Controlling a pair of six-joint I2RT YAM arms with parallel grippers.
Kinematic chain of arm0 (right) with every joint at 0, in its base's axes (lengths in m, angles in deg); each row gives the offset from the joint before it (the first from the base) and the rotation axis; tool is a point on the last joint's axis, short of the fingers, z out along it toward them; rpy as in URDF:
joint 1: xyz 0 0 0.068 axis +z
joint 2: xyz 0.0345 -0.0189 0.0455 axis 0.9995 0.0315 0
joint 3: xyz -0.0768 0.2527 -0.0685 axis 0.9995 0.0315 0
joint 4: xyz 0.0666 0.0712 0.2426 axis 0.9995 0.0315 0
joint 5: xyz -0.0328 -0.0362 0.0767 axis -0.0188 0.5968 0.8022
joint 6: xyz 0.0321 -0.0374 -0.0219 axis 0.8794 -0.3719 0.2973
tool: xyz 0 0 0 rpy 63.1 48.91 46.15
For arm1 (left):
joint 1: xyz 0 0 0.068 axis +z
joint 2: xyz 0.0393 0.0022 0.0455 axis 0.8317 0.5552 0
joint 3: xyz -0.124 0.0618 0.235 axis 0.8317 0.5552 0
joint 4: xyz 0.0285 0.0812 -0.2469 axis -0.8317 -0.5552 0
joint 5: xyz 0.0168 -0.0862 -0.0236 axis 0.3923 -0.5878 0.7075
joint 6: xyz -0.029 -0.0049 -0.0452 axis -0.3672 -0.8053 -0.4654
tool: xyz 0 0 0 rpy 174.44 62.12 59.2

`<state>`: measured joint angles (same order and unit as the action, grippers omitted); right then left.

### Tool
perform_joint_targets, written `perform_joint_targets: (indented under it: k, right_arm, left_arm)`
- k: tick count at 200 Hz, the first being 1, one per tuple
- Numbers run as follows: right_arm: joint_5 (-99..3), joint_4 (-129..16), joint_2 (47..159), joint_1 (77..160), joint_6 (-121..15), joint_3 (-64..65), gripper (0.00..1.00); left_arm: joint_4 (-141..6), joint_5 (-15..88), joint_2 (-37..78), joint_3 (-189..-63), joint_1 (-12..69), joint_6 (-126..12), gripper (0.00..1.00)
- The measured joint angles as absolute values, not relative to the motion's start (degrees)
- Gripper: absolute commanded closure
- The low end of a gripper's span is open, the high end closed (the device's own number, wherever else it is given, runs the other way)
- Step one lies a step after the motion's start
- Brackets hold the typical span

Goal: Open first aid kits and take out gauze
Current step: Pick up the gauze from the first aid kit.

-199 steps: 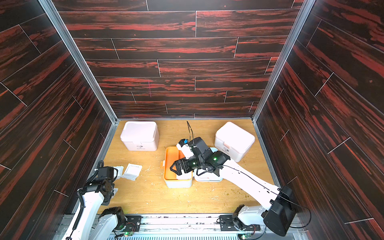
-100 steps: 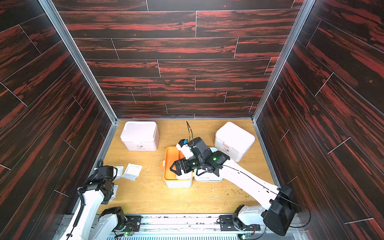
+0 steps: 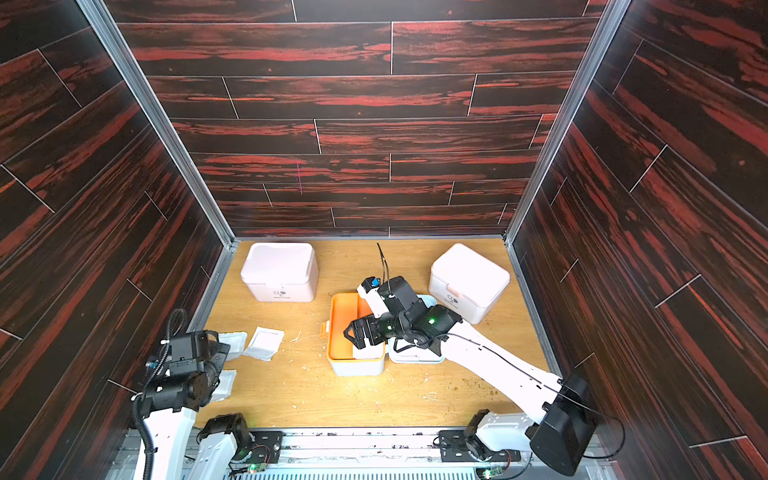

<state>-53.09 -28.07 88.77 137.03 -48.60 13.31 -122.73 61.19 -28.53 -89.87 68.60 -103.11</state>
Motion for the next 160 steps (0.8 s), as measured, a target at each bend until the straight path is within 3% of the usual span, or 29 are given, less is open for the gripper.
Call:
perform_joint_targets:
  k: [44, 113, 160]
  right_arm:
    - [-59.9, -29.9, 82.7, 136.2, -47.6, 16.2, 0.01]
    - [-63.7, -30.6, 72.2, 126.0, -43.8, 24.3, 0.01]
    - [-61.7, -30.4, 65.2, 118.1, -41.1, 29.6, 0.01]
  left_arm:
    - [-117.6, 52.5, -26.7, -92.4, 62.0, -100.5, 0.0]
    - [-107.1, 49.4, -17.6, -99.5, 39.9, -99.3, 0.0]
    - [-102.4, 47.9, -2.5, -109.0, 21.6, -96.2, 0.03]
